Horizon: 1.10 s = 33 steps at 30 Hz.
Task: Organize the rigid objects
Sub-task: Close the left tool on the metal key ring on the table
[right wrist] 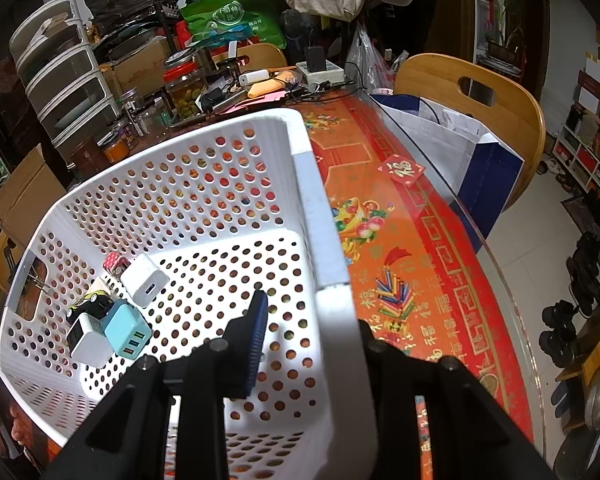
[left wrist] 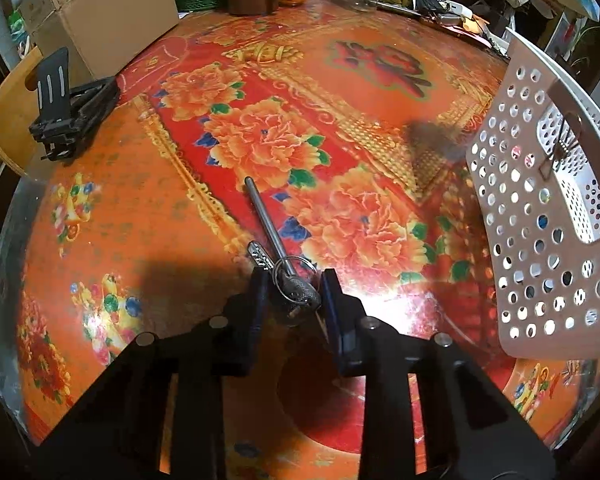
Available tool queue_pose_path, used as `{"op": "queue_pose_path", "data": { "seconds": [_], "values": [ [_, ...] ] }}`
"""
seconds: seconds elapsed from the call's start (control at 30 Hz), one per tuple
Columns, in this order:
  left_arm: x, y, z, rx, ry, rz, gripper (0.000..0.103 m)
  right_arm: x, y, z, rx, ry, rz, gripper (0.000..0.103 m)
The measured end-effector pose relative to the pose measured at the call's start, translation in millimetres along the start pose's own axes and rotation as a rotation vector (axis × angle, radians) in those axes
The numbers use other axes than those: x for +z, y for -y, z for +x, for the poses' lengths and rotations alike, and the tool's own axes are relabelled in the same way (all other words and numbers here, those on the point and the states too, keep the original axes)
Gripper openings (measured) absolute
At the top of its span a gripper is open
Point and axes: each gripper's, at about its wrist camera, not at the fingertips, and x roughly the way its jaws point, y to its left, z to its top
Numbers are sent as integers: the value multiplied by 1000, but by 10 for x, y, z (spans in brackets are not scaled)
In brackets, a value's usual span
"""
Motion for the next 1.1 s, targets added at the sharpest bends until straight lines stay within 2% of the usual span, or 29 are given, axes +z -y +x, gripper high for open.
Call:
{"op": "queue_pose_path", "data": {
  "seconds": [0.2, 0.23, 0.33, 0.77, 0.97, 1.07, 1.1],
  "values": [
    [-66, -3, -118, -5, 28, 4, 23, -2, -4, 2, 1, 0, -1, 29],
    [-67, -2, -149, -9, 34, 4, 11, -1, -4, 2, 0, 0, -1, 29],
    [-63, -6, -231, -12, 45, 6, 7, -1, -3, 3, 0, 0, 0, 29],
    [-60, -60, -255, -24, 62, -5, 2, -1, -3, 2, 1, 1, 1, 29],
    [-45, -102, -215, -89, 49, -30, 2, 0, -4, 3, 1, 0, -1, 29],
    [-37, -93, -191, -83, 44, -31, 3, -2, -3, 3, 0, 0, -1, 29],
    [-40, -98, -191, -78, 39, -35, 8, -3, -3, 2, 0, 1, 0, 29]
  ]
}}
